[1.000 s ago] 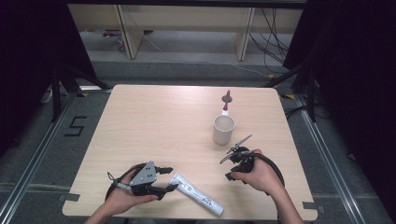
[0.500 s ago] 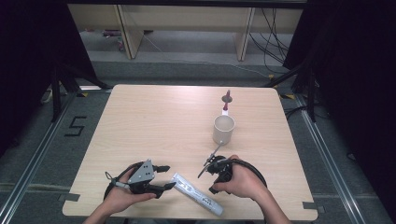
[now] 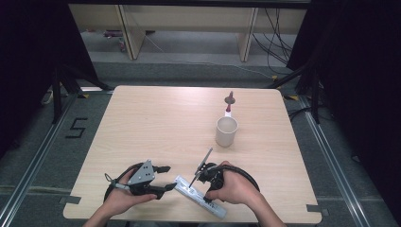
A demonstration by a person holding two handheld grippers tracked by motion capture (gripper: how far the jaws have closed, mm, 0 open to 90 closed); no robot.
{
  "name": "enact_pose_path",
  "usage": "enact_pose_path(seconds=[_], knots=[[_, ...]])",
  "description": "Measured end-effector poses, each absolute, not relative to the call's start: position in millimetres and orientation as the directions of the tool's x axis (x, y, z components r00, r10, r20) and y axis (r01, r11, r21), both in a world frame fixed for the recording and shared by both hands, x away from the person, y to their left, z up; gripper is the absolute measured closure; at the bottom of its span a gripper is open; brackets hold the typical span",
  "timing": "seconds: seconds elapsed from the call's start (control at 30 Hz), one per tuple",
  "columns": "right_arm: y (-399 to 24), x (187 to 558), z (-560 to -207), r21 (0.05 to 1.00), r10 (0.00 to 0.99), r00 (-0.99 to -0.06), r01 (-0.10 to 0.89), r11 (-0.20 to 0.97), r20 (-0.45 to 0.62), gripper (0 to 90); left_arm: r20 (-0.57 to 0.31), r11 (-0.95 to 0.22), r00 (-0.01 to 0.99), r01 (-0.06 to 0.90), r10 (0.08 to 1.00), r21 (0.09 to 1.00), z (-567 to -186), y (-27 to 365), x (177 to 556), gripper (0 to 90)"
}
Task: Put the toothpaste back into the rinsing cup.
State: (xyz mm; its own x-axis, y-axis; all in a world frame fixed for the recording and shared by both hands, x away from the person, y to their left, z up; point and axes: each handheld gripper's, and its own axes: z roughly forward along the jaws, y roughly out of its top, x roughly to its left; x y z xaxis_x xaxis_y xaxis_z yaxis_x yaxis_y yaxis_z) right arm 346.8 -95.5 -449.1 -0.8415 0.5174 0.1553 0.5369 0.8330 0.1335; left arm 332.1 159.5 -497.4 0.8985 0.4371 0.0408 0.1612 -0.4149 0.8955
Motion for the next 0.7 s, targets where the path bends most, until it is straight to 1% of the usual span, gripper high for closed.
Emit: enact_pose_path(seconds=[0.13,0.17,0.2,0.27,0.4,0.47,0.5,0.57,0.6,0.63,0.7], knots=[[-89.5,345.6,-453.2,0.12,0.503,-0.85,0.522,0.844,0.158,62.3,0.039,-0.415,0.894,0.168,0.446,0.894,-498.4,161.3,331.5,37.6],[-86.8,343.8,-453.6,0.107,0.513,-0.844,0.531,0.841,0.154,61.9,0.039,-0.415,0.894,0.168,0.446,0.894,-498.5,161.5,331.5,37.6],[-86.7,345.2,-455.9,0.111,0.494,-0.854,0.513,0.851,0.16,61.6,0.043,-0.42,0.894,0.166,0.446,0.892,-498.5,162.0,331.7,37.5],[-83.4,343.6,-457.0,0.088,0.507,-0.848,0.523,0.848,0.153,61.3,0.036,-0.413,0.895,0.169,0.445,0.895,-499.4,162.4,331.8,37.4],[-79.7,343.8,-463.0,0.07,0.497,-0.854,0.511,0.856,0.154,60.3,0.03,-0.412,0.893,0.177,0.449,0.894,-501.1,164.6,331.7,37.3],[-78.3,344.1,-466.0,0.068,0.483,-0.863,0.496,0.865,0.147,58.5,0.03,-0.416,0.892,0.181,0.452,0.891,-502.7,166.7,331.5,37.2],[-76.1,342.9,-466.9,0.052,0.501,-0.854,0.512,0.858,0.138,57.5,0.029,-0.414,0.891,0.181,0.453,0.892,-503.4,167.3,331.4,37.2],[-74.9,342.9,-468.9,0.045,0.506,-0.851,0.516,0.856,0.14,56.9,0.035,-0.425,0.889,0.183,0.456,0.887,-504.3,169.9,331.3,37.1],[-75.2,343.8,-472.2,0.055,0.504,-0.849,0.517,0.854,0.161,56.9,0.024,-0.414,0.888,0.19,0.46,0.89,-505.1,170.2,330.9,37.0],[-74.8,344.6,-473.1,0.048,0.489,-0.858,0.501,0.864,0.155,56.9,0.022,-0.417,0.888,0.193,0.459,0.888,-505.3,171.3,330.8,37.0],[-72.4,342.6,-475.6,0.028,0.491,-0.861,0.499,0.866,0.132,57.1,0.022,-0.416,0.887,0.194,0.461,0.889,-505.9,173.1,330.8,37.0]])
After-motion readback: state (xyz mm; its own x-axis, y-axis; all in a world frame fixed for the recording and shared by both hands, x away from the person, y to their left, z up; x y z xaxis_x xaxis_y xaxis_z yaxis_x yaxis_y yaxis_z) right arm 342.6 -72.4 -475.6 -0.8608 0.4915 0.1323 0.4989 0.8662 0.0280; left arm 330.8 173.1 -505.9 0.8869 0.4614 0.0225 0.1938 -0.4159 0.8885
